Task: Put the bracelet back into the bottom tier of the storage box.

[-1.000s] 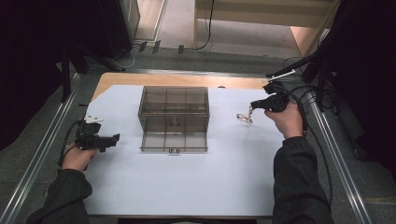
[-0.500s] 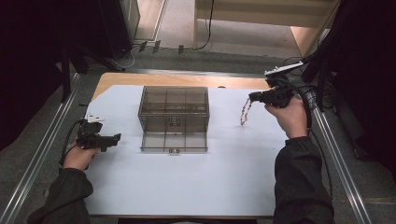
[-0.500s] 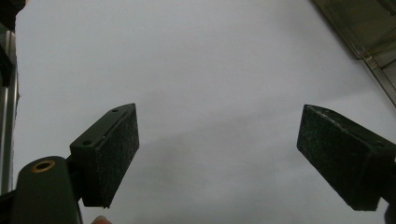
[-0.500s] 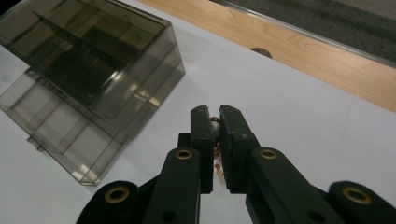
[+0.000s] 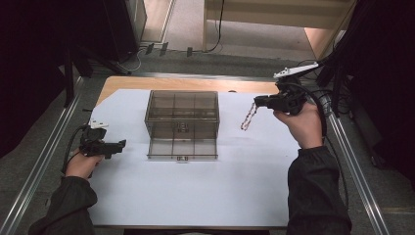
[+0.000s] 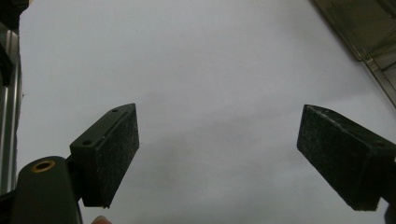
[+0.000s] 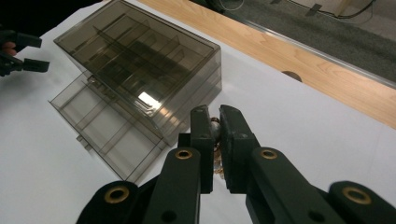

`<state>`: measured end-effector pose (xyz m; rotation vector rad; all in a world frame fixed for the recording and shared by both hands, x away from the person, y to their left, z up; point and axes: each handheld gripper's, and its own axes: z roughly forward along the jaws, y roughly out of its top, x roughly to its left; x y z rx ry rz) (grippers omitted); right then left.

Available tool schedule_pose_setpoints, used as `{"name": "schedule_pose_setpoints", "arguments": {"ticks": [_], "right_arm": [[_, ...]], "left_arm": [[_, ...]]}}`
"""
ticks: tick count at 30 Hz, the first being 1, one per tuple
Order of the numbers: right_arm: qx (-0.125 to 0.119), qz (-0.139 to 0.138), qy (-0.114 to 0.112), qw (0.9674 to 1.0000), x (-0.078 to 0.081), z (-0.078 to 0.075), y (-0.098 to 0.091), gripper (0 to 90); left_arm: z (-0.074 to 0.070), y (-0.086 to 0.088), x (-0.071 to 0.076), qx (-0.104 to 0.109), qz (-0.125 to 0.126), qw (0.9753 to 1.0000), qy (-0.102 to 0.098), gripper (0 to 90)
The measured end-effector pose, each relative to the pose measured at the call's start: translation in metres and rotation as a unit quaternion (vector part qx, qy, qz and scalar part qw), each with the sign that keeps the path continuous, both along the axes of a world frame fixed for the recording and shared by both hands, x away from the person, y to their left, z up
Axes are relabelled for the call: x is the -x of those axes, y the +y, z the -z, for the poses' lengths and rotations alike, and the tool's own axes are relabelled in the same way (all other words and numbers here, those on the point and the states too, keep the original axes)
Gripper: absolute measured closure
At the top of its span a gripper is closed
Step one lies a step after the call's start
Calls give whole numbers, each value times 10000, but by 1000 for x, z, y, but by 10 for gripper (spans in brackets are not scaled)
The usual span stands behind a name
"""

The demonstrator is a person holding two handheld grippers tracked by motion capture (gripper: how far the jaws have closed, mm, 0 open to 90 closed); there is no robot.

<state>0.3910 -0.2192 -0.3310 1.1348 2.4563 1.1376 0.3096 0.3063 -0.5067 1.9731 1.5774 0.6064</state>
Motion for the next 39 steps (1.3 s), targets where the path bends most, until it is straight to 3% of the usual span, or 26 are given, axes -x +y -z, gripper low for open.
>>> {"name": "schedule_pose_setpoints", "arguments": {"ticks": [6,16,20,39], "right_arm": [[76,-158,26,9998,5,-1,10,864],[-46,-452,33,9990,14,-5,21,864],[-70,-510,-62,9987,17,-7,27,864],[-150,-1062,-49,9942,30,-11,59,864]], "left_arm": [[0,-1,0,-7,8,10000,5,141],[0,-1,-1,-14,19,10000,19,141],[0,-1,-1,-14,19,10000,18,141],[1,-1,-1,-19,22,10000,21,141]]}}
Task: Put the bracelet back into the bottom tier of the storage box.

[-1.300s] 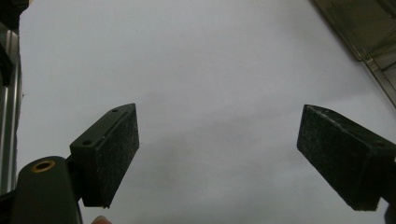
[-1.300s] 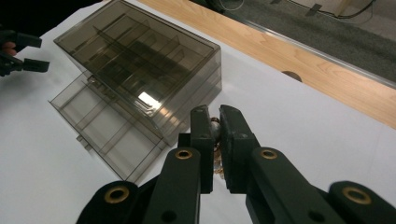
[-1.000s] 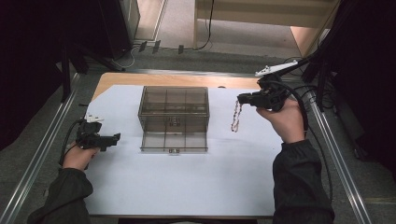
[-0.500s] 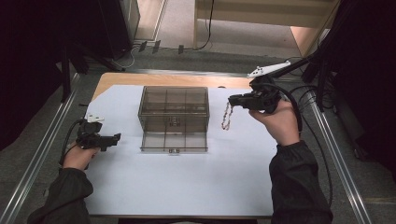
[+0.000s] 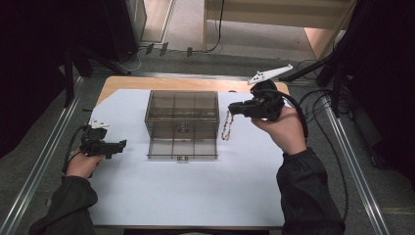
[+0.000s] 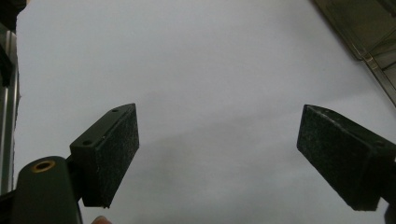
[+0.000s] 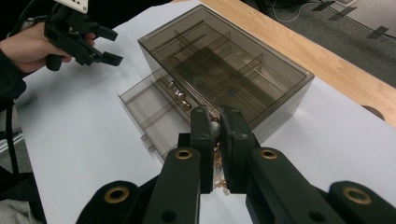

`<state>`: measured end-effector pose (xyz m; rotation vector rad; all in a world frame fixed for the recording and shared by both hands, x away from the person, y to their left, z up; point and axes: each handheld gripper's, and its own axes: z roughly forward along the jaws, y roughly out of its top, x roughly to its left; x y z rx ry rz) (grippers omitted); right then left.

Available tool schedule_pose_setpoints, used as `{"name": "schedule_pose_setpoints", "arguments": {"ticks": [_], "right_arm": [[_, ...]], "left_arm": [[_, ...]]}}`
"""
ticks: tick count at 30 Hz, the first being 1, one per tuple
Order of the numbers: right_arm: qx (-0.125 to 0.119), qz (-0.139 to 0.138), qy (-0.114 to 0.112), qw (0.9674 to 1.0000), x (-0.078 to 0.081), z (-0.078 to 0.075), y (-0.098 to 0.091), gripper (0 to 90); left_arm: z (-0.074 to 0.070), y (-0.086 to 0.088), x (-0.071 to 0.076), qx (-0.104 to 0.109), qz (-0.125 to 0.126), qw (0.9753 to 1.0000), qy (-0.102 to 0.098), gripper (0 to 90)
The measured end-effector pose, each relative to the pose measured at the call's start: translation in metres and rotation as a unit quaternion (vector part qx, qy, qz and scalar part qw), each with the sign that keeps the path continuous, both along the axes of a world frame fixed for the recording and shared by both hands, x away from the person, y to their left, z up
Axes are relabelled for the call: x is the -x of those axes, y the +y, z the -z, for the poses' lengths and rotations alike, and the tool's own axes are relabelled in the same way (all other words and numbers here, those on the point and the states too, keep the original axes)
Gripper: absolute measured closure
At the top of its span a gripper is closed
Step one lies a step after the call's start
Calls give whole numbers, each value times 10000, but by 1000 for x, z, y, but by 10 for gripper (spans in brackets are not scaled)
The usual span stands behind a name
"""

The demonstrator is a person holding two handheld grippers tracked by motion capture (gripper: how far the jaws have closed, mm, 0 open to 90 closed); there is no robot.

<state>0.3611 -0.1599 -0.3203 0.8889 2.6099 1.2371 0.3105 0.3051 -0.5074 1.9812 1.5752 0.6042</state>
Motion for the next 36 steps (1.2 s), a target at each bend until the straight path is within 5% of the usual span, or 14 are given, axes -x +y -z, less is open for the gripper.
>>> {"name": "schedule_pose_setpoints", "arguments": {"ticks": [25,36], "right_arm": [[262,-535,129,9981,3,15,44,863],[423,-628,255,9968,-3,36,55,863]], "left_arm": [[0,6,6,3,-64,10000,10,141],[1,6,6,22,-60,10000,16,141]]}}
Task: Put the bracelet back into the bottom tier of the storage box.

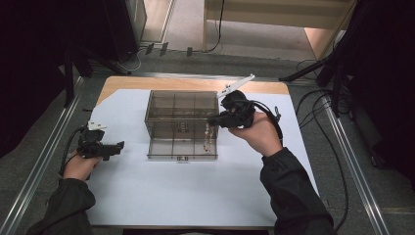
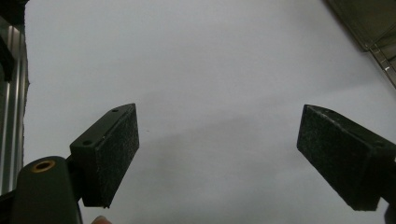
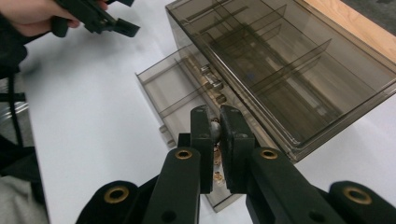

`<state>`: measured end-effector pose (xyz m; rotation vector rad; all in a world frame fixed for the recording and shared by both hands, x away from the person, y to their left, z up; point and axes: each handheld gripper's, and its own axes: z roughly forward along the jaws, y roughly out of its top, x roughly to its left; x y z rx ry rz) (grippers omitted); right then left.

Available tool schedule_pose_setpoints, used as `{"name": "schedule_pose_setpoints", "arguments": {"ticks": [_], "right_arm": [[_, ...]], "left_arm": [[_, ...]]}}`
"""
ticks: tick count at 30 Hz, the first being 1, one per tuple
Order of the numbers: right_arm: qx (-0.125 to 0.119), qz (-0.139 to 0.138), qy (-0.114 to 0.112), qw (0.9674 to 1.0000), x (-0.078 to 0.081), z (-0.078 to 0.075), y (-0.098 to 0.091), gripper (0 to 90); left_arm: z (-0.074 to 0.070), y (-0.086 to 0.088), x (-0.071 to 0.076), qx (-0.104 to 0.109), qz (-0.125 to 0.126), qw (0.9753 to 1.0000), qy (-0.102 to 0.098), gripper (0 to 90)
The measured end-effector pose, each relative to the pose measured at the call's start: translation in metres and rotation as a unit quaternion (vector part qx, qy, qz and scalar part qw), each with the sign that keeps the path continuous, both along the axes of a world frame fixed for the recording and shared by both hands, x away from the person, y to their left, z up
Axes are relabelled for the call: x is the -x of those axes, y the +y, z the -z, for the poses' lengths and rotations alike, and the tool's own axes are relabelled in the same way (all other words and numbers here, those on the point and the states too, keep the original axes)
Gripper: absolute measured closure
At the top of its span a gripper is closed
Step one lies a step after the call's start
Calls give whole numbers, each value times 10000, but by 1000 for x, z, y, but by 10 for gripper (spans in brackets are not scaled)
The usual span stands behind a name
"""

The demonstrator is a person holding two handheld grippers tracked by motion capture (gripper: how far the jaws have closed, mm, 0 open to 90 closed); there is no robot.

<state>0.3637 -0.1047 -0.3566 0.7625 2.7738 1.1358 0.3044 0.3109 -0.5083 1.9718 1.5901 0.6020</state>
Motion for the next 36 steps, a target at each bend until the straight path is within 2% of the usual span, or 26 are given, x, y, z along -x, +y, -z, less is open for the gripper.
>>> {"name": "schedule_pose_setpoints", "arguments": {"ticks": [10,20,24,28,36], "right_arm": [[182,-79,118,9997,-6,22,10,863],[368,-88,218,9990,-10,38,14,863],[484,-78,270,9984,-12,45,14,862],[557,-103,227,9981,-13,52,15,863],[745,-152,365,9964,-16,68,20,862]], "left_arm": [[0,0,0,-8,5,10000,9,141],[0,0,0,4,-18,10000,-3,141],[0,0,0,5,-16,10000,-7,141],[0,0,0,9,-15,10000,-5,141],[0,0,0,8,-16,10000,0,141]]}}
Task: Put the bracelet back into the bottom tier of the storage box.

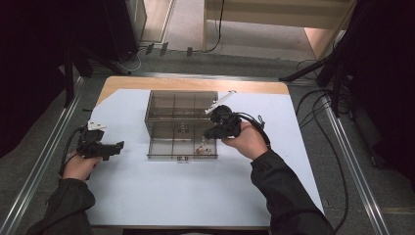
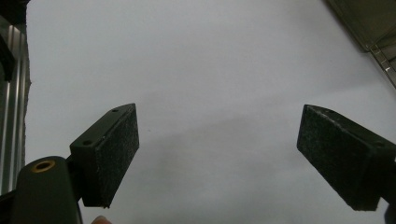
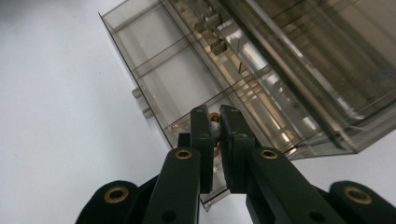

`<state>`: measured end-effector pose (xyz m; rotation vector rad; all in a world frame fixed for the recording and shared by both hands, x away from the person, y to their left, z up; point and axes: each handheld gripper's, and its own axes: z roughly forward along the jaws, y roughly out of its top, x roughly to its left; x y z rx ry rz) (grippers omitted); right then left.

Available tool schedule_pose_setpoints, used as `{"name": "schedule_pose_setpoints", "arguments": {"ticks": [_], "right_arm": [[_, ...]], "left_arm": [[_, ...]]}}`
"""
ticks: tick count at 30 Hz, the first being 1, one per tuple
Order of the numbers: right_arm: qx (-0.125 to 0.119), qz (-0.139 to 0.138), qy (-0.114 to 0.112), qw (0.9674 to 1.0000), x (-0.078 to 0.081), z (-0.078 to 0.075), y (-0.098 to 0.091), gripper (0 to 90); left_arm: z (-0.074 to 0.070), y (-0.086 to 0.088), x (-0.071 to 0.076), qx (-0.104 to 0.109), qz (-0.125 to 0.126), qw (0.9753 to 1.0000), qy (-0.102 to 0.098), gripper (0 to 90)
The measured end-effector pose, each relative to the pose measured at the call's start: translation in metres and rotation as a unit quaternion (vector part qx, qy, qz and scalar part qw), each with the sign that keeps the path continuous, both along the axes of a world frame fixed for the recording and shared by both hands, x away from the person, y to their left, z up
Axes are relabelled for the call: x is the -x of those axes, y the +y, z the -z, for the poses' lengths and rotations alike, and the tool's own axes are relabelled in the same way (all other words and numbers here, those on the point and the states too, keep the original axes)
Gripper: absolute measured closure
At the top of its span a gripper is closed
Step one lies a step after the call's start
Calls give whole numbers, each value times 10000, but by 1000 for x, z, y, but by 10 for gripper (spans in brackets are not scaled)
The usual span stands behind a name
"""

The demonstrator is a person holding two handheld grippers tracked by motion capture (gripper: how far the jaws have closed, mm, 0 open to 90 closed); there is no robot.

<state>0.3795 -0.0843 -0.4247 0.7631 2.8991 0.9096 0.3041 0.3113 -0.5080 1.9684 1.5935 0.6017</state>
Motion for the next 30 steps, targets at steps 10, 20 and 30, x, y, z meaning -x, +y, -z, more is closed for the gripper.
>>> {"name": "schedule_pose_setpoints", "arguments": {"ticks": [10,20,30], "right_arm": [[180,28,174,9997,-5,17,1,862],[259,14,252,9993,-8,36,4,861],[267,15,398,9989,-12,55,3,859]], "left_arm": [[0,0,0,-8,1,10000,0,141],[0,0,0,-3,-4,10000,-5,141],[0,0,0,2,0,10000,-8,141]]}}
